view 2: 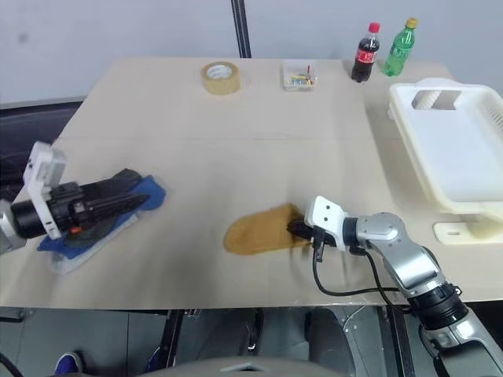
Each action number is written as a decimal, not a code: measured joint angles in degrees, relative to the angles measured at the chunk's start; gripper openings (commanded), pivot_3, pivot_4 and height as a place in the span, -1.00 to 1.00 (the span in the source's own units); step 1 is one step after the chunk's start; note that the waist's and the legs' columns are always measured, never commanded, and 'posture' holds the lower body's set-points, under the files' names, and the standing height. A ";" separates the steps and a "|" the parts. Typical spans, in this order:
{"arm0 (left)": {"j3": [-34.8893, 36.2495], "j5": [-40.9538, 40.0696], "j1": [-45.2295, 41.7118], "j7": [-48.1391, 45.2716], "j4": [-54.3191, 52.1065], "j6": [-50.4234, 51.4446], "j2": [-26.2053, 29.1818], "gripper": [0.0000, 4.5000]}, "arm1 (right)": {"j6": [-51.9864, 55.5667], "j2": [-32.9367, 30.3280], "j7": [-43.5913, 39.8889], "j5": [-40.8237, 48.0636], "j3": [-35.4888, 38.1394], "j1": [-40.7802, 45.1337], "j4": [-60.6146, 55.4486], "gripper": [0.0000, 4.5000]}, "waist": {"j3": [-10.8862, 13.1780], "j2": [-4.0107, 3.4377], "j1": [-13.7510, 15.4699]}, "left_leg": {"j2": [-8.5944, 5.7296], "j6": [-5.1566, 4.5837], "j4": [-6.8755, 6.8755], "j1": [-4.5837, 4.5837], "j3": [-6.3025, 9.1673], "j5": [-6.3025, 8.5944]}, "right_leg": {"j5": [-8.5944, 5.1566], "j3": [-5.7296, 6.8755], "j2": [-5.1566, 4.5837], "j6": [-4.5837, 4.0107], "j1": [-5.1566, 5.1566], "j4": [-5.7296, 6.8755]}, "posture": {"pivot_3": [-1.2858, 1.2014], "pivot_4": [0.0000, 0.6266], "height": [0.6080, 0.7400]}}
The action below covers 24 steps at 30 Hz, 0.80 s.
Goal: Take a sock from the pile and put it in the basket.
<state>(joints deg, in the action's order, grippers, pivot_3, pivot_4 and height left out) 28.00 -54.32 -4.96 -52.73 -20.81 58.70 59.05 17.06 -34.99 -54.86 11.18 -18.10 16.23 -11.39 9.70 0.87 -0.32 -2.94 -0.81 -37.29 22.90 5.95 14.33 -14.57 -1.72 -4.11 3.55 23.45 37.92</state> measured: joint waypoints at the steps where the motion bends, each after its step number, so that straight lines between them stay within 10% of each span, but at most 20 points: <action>1: -2.47 -1.63 -0.36 0.57 -1.77 2.11 -0.26 0.44 | -0.17 0.12 -0.13 -0.12 -0.06 0.04 0.00 -0.98 | 0.00 -0.04 -0.33 | 0.00 0.03 0.04 0.00 -0.06 -0.02 | 0.00 -0.07 0.01 0.00 0.01 0.03 | 0.03 -0.52 1.00; 7: -18.67 -1.35 -2.77 12.62 -2.69 10.28 -12.75 0.44 | -0.06 0.35 0.24 -1.17 -0.03 -0.15 -0.16 -0.98 | 0.02 -0.01 -0.90 | 0.22 0.20 0.09 -0.07 -0.18 -0.12 | 0.00 -0.23 0.30 -0.01 0.08 0.11 | 0.03 -0.52 1.00; 24: -21.73 -5.63 -7.46 28.11 -3.20 19.12 -30.68 0.44 | 1.61 0.53 0.84 -2.23 -0.11 -2.03 -3.48 -0.98 | -0.22 -0.13 0.03 | 0.04 0.20 -0.13 -0.20 -0.05 -0.13 | 0.01 -0.05 0.13 0.02 -0.21 0.11 | 0.03 -0.52 1.00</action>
<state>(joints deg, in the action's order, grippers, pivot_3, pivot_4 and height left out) 6.26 -59.95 -12.42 -24.62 -24.01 77.83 28.37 18.67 -34.47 -54.03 8.95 -18.21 14.20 -14.87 9.48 0.74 -0.29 -2.90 -0.60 -37.43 22.70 5.90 14.20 -14.55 -1.77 -3.98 3.56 23.24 38.03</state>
